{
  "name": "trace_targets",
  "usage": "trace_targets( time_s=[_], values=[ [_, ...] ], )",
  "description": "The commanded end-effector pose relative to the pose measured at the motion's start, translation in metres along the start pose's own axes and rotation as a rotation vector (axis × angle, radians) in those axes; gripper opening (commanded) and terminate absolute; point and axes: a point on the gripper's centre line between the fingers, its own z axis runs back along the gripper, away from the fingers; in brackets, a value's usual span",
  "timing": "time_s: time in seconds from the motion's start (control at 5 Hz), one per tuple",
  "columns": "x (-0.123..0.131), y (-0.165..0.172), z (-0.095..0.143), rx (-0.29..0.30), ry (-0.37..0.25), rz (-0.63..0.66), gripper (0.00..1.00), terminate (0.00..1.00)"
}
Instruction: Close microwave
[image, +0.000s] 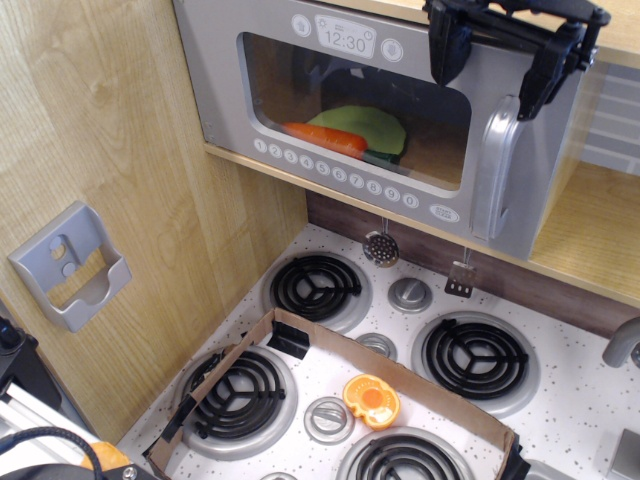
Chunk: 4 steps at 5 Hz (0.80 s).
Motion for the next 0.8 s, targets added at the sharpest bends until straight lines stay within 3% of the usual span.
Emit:
trace_targets(
  time_s=[0.0, 0.2, 0.6],
  values=[
    [0.005, -0.009, 0.023, 0.003, -0.075, -0.003, 1.0, 0.0],
    [-0.002, -0.01, 0.025, 0.013, -0.078, 0.019, 1.0, 0.0],
    [-0.049, -0.004, 0.027, 0.036, -0.09, 0.133, 1.0, 0.0]
  ],
)
